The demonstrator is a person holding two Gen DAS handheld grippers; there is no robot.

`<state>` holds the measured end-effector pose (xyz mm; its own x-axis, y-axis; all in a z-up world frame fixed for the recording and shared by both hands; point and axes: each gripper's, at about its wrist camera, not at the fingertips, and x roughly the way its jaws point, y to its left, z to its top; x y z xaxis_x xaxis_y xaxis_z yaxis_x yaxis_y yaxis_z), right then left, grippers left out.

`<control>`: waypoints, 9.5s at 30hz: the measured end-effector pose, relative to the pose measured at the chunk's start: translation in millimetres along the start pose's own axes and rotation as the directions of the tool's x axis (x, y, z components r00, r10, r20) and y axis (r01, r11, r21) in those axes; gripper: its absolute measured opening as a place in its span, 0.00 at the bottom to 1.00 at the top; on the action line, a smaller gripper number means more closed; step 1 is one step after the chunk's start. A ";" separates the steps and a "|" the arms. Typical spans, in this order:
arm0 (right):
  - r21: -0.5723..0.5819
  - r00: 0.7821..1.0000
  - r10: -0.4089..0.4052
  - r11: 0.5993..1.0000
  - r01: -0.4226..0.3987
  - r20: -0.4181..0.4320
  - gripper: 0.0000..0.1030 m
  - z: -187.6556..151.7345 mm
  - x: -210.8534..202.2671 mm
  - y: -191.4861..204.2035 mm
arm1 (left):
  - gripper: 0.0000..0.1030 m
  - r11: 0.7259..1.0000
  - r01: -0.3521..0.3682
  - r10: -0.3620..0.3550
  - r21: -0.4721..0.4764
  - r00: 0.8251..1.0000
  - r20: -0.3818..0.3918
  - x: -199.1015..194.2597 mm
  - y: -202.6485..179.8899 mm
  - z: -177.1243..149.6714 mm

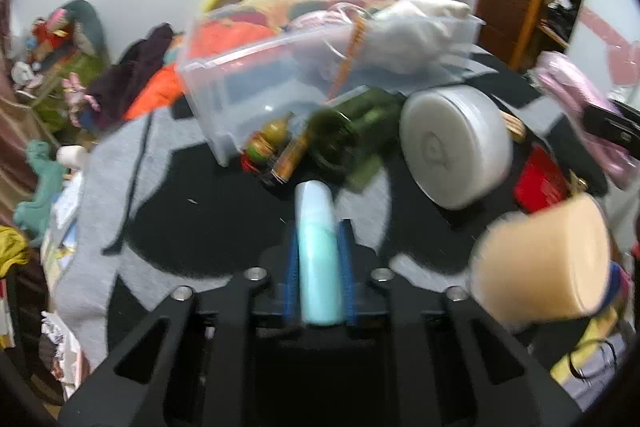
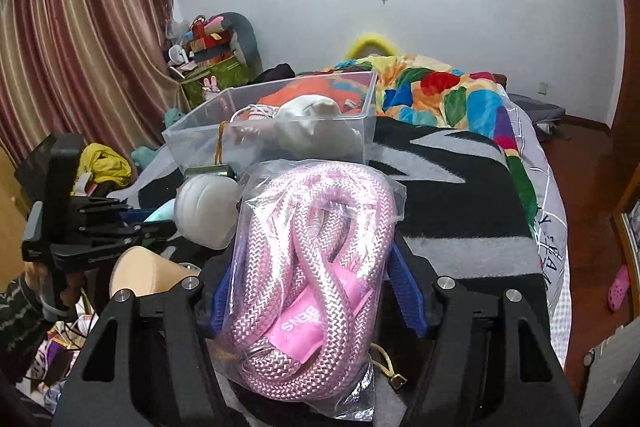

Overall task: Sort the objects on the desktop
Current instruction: 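Grasp the bagged pink rope with the right tool while the left tool grasps the mint-green tube, then carry the bagged rope and mint-green tube over the clear plastic box, then open both tools to drop the rope bag and tube into the box, then grasp the beige cylindrical cup with the left tool while the right tool grasps the red pouch, then carry the beige cup and red pouch over the clear plastic box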

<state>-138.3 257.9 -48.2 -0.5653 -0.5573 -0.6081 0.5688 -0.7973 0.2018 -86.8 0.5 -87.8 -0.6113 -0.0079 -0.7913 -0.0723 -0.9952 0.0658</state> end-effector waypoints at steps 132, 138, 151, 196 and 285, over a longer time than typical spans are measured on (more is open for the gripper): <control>-0.039 0.975 -0.117 0.991 0.126 0.191 0.84 61.5 16.0 35.8 | 0.89 0.988 0.097 -0.045 -0.118 0.924 0.379 -72.3 6.1 44.2; -0.021 0.967 -0.156 0.986 0.164 0.203 0.87 36.7 -7.4 40.6 | 0.90 0.990 0.099 -0.051 -0.100 0.915 0.400 -99.7 -13.0 17.6; 0.019 0.946 -0.254 0.967 0.256 0.201 0.87 -8.5 -38.4 37.7 | 0.95 0.977 0.186 -0.138 -0.101 0.920 0.367 -104.9 -50.7 -19.7; -0.020 0.998 -0.062 0.998 0.062 0.007 0.19 -59.5 16.4 40.4 | 0.56 0.962 0.219 -0.158 -0.166 0.936 0.314 -58.1 -73.0 -44.3; -0.157 0.989 -0.107 0.980 0.122 0.101 0.20 93.5 135.1 59.5 | 0.55 0.971 0.038 0.029 -0.238 0.962 0.271 29.5 56.0 97.3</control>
<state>-236.6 113.4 -46.6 -0.6804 -0.4893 -0.5456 0.5824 -0.8129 0.0026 -185.5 -45.9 -48.3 -0.8038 -0.0101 -0.5948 0.0942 -0.9894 -0.1106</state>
